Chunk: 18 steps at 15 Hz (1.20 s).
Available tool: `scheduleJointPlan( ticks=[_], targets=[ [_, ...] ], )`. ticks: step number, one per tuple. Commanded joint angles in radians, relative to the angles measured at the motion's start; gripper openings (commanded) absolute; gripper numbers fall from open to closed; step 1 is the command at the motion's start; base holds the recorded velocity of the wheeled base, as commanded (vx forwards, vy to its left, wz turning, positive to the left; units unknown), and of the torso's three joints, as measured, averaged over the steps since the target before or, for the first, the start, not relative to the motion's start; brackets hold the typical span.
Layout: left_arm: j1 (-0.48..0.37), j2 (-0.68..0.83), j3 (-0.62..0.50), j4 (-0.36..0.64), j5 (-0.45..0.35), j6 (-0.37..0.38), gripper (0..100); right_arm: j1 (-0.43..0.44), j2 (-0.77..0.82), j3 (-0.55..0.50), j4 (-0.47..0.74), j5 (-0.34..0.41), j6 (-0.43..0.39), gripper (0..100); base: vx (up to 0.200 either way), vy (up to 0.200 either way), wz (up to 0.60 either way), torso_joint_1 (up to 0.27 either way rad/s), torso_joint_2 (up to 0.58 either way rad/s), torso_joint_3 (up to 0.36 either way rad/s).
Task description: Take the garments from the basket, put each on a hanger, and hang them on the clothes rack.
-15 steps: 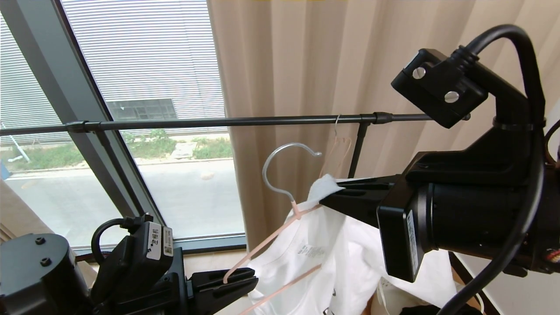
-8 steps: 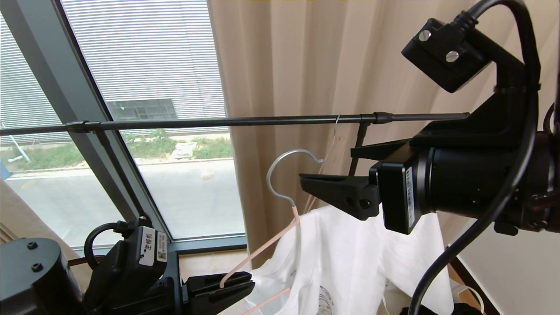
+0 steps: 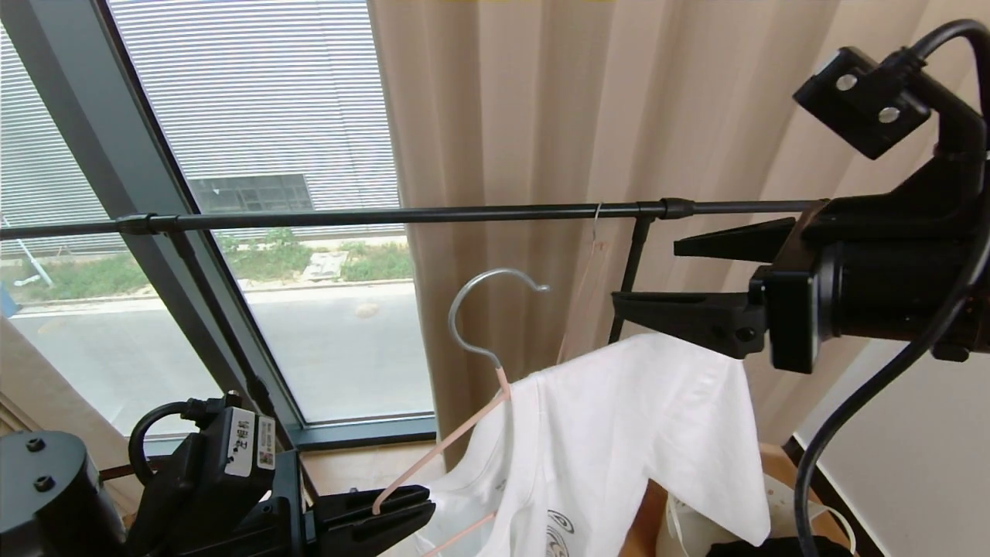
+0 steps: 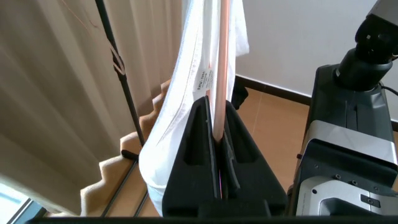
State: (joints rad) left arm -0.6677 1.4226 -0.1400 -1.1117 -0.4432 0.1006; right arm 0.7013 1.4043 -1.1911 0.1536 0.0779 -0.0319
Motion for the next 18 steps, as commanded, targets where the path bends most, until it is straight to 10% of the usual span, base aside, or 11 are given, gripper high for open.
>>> scheduleJointPlan(
  ticks=[1, 5, 11, 18],
  targets=[
    [0.002, 0.001, 0.003, 0.000, -0.002, -0.001, 0, -0.171, -0.054, 0.004, 0.009, 0.229, -0.141, 100, 0.000, 0.000, 0.00, 0.000, 0.00, 0.000],
    [0.000, 0.004, 0.002, 0.000, -0.002, 0.001, 0, -0.253, -0.002, -0.012, 0.121, 0.447, -0.436, 100, 0.000, 0.000, 0.00, 0.000, 0.00, 0.000],
    [-0.001, 0.001, 0.008, 0.000, -0.003, 0.007, 0, -0.255, 0.167, -0.211, 0.501, 0.536, -0.876, 100, 0.000, 0.000, 0.00, 0.000, 0.00, 0.000],
    [-0.007, 0.007, 0.003, 0.000, -0.003, 0.008, 0, -0.223, 0.274, -0.354, 0.641, 0.533, -0.930, 100, 0.000, 0.000, 0.00, 0.000, 0.00, 0.000]
  ],
)
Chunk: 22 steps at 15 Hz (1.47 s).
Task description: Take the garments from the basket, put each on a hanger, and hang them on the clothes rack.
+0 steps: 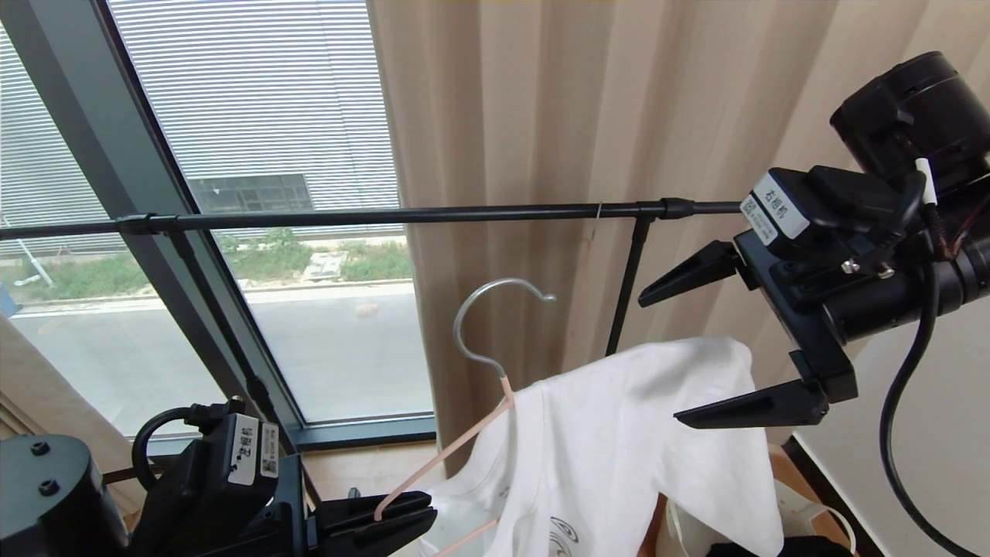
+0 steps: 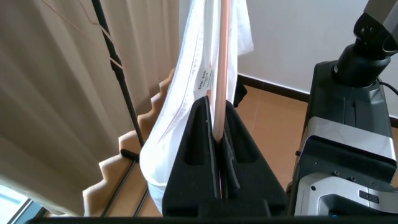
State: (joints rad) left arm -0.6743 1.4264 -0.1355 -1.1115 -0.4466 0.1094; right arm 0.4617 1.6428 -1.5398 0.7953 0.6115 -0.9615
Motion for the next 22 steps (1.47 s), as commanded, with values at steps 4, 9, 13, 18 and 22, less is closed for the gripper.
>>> scheduleJointPlan(
  ticks=[4, 9, 13, 18, 22],
  targets=[
    [-0.008, 0.003, 0.001, -0.001, 0.000, 0.018, 0, 0.048, 0.060, -0.039, -0.002, -0.002, 0.001, 100, 0.000, 0.000, 0.00, 0.000, 0.00, 0.000],
    [-0.008, 0.005, -0.004, -0.001, 0.000, 0.023, 0, 0.107, 0.121, -0.075, -0.001, -0.006, 0.003, 100, 0.000, 0.000, 0.00, 0.000, 0.00, 0.000],
    [-0.008, 0.006, -0.001, 0.001, 0.000, 0.043, 0, 0.132, 0.147, -0.100, 0.012, -0.021, 0.001, 100, 0.000, 0.000, 0.00, 0.000, 0.00, 0.000],
    [-0.008, 0.016, -0.004, -0.001, 0.000, 0.062, 0, 0.137, 0.160, -0.235, 0.211, -0.105, -0.010, 100, 0.000, 0.000, 0.00, 0.000, 0.00, 0.000],
    [-0.010, 0.020, -0.009, -0.001, 0.000, 0.070, 0, 0.153, 0.183, -0.249, 0.220, -0.130, -0.019, 100, 0.000, 0.000, 0.00, 0.000, 0.00, 0.000]
  ],
)
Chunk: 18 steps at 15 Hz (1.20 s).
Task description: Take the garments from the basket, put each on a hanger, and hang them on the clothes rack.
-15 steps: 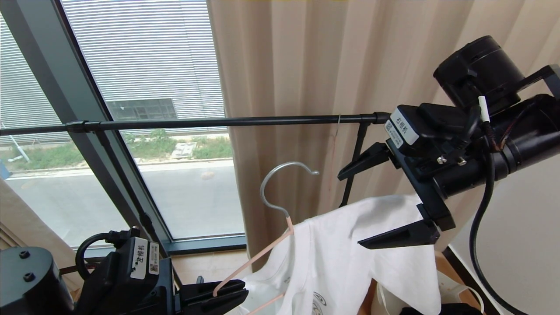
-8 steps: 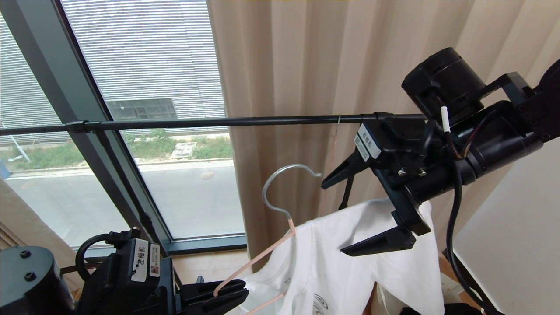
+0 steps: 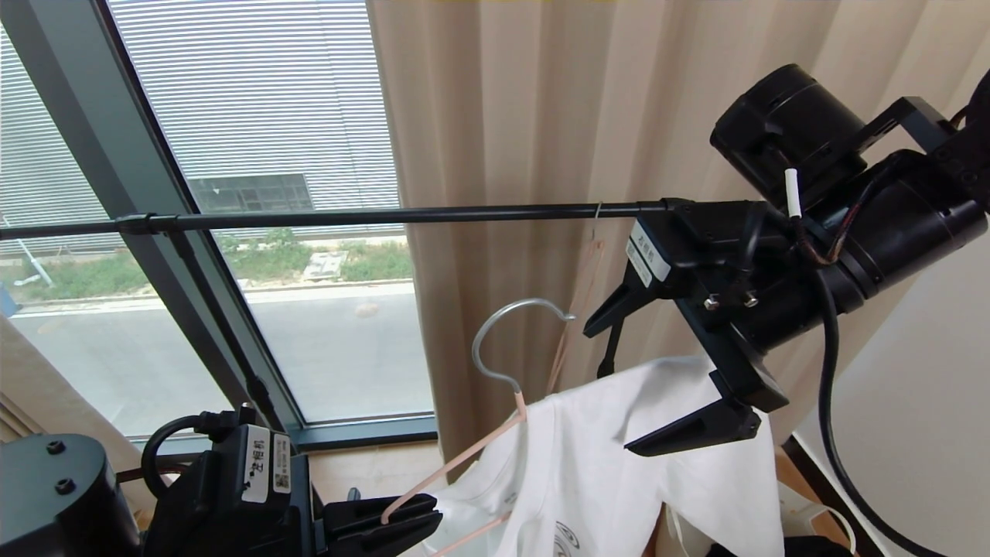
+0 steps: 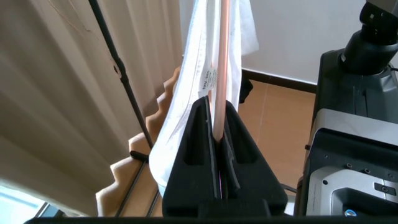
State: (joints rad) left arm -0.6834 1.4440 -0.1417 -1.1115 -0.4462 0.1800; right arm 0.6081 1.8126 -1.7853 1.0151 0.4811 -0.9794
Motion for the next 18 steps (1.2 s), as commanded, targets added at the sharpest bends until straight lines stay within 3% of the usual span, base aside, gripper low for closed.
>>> scheduleJointPlan(
  ticks=[1, 14, 15, 18],
  targets=[
    [-0.001, 0.003, -0.002, -0.001, 0.000, -0.001, 0, 0.013, 0.024, -0.003, 0.000, -0.001, -0.001, 100, 0.000, 0.000, 0.00, 0.000, 0.00, 0.000],
    [-0.001, -0.002, 0.001, -0.001, 0.001, -0.001, 0, 0.024, 0.031, 0.001, -0.006, -0.001, 0.001, 100, 0.000, 0.000, 0.00, 0.000, 0.00, 0.000],
    [-0.001, -0.002, -0.002, -0.001, 0.001, -0.001, 0, 0.024, 0.031, 0.001, -0.004, -0.001, -0.001, 0, 0.000, 0.000, 0.00, 0.000, 0.00, 0.000],
    [-0.001, -0.002, -0.004, -0.001, 0.001, -0.001, 0, 0.024, 0.033, 0.004, -0.001, -0.001, 0.001, 0, 0.000, 0.000, 0.00, 0.000, 0.00, 0.000]
  ],
)
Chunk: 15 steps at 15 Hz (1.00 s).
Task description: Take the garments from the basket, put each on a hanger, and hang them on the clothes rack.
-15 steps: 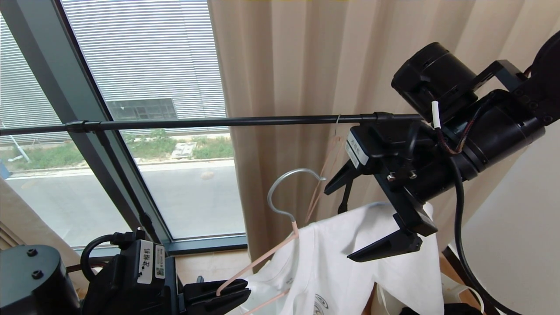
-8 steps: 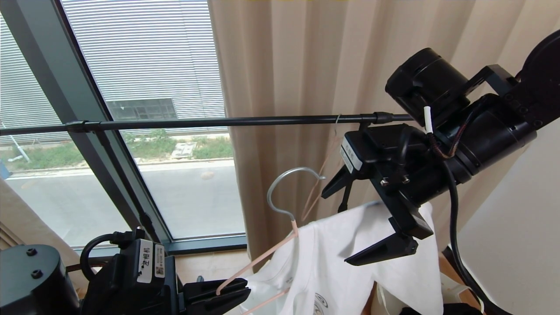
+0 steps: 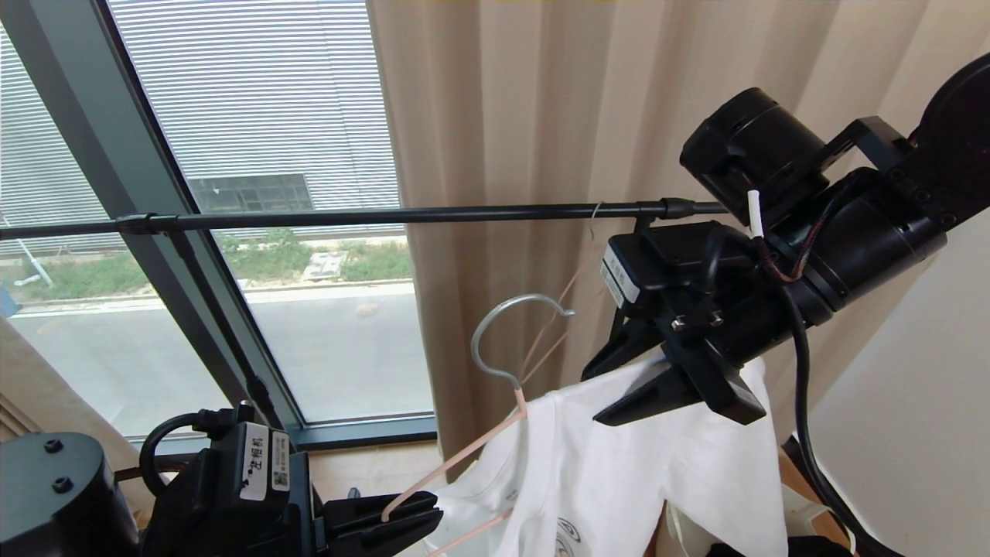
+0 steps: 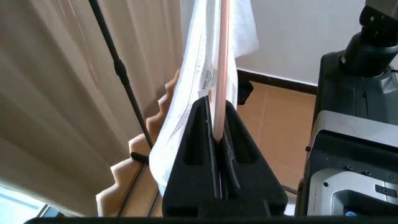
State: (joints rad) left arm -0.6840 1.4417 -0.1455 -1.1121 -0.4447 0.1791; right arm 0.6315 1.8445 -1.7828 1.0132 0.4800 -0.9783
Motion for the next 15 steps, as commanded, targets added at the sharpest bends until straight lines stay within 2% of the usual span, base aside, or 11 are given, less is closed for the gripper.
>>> scheduleJointPlan(
  ticks=[1, 11, 12, 15],
  targets=[
    [0.000, 0.000, 0.000, 0.000, 0.000, 0.000, 0, 0.001, 0.001, 0.003, 0.001, 0.000, -0.002, 0, 0.000, 0.000, 0.00, 0.000, 0.00, 0.000],
    [0.001, 0.000, 0.006, 0.000, 0.000, 0.000, 0, -0.001, -0.005, 0.017, 0.001, 0.002, -0.002, 0, 0.000, 0.000, 0.00, 0.000, 0.00, 0.000],
    [0.003, 0.002, 0.007, 0.000, 0.000, 0.000, 100, -0.001, -0.007, 0.022, 0.002, 0.003, -0.002, 0, 0.000, 0.000, 0.00, 0.000, 0.00, 0.000],
    [0.003, -0.003, 0.011, 0.000, 0.000, -0.004, 100, -0.001, -0.011, 0.039, -0.004, 0.006, -0.002, 0, 0.000, 0.000, 0.00, 0.000, 0.00, 0.000]
  ],
)
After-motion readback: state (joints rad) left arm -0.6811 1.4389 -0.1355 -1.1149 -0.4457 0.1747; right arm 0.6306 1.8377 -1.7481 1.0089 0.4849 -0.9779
